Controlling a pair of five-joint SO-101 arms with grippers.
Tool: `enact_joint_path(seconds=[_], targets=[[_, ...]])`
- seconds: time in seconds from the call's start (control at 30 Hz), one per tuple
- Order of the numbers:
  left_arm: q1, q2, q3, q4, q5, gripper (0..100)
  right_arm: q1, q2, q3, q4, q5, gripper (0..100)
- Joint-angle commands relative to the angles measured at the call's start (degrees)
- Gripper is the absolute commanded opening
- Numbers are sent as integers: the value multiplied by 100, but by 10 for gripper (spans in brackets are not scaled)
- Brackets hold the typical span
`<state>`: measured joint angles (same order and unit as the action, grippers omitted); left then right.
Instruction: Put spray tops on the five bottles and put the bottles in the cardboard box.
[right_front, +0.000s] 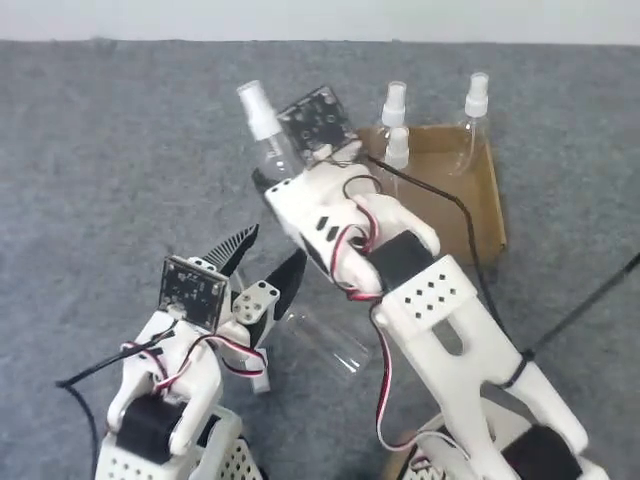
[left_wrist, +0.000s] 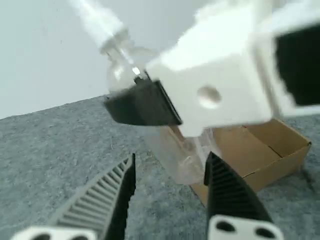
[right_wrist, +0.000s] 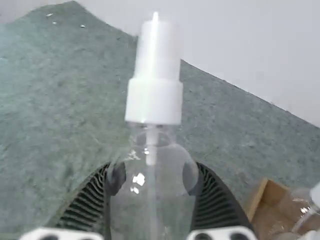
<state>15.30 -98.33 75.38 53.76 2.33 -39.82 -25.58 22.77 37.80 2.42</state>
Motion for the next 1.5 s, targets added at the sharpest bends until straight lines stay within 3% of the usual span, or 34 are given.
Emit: enact_joint_path(seconds=[0.0, 0.27, 0.6, 0.73, 1.0, 1.3, 1.47], targets=[[-18, -62, 92, -343, -44, 210, -127, -92, -888, 796, -70, 6], [-18, -62, 127, -343, -44, 210, -92, -119, -1354, 1982, -79, 6], [9, -62, 127, -325, -44, 210, 48, -1411, -457, 2053, -44, 6], [9, -62, 127, -316, -44, 210, 752, -1780, -79, 2053, -35, 6], [-26, -62, 127, -308, -44, 210, 3090, -1965, 35, 1956, -53, 6], [-26, -62, 136, -308, -53, 209, 3829, -1763, 2207, -998, -53, 6], [-26, -70, 224, -404, -53, 209, 3881, -1393, 2910, -2448, -70, 6]])
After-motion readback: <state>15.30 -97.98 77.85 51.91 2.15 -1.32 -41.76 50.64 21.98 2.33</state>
